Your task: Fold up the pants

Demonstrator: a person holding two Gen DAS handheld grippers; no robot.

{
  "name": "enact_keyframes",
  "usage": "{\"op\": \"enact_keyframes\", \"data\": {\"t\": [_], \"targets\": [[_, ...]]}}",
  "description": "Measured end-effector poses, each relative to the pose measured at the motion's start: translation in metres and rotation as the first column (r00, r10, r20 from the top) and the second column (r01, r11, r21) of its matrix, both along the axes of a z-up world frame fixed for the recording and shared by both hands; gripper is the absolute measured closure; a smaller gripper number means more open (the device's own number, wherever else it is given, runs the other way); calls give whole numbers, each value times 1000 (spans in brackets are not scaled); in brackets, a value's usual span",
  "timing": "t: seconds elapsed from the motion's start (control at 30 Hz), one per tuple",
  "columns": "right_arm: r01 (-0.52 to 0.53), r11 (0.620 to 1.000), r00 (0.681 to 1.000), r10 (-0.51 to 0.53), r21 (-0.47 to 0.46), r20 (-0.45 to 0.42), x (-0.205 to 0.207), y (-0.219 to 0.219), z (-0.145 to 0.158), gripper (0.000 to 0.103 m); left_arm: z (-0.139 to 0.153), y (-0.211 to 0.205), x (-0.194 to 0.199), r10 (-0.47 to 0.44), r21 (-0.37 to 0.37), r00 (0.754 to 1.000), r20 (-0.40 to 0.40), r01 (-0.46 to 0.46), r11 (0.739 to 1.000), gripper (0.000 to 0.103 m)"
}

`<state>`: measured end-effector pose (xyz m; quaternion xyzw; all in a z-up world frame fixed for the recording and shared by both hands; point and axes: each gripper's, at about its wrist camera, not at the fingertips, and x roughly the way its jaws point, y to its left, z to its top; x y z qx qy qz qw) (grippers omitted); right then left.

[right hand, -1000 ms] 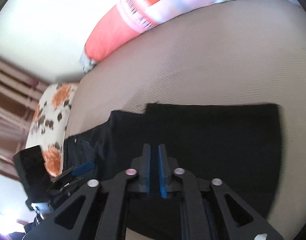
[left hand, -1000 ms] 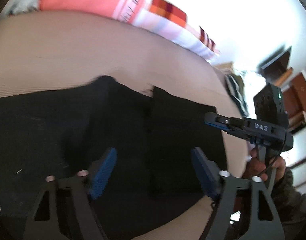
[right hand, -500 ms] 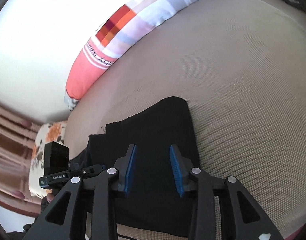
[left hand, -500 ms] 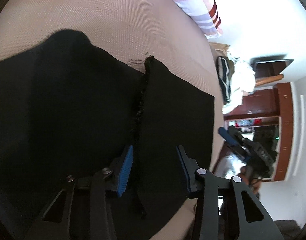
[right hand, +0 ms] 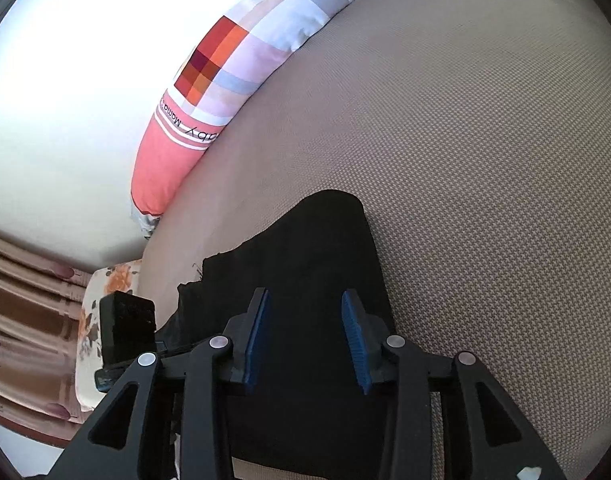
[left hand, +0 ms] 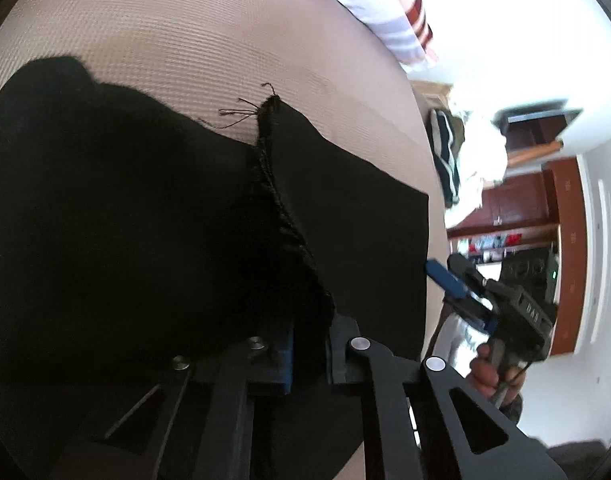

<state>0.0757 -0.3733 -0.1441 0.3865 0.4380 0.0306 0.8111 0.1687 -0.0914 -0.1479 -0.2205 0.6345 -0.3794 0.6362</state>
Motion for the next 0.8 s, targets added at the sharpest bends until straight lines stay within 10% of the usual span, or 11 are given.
{"op": "enact_keyframes", "data": {"t": [0.4, 0.8], "targets": [[-9, 999, 1000, 9, -37, 8, -4, 9, 9, 65, 76, 31, -27, 92, 20, 977, 195, -98, 995, 97], [-179, 949, 983, 163, -259, -83, 11, 62, -6, 68, 18, 57, -34, 106, 233, 974, 199, -152, 960, 95]]}}
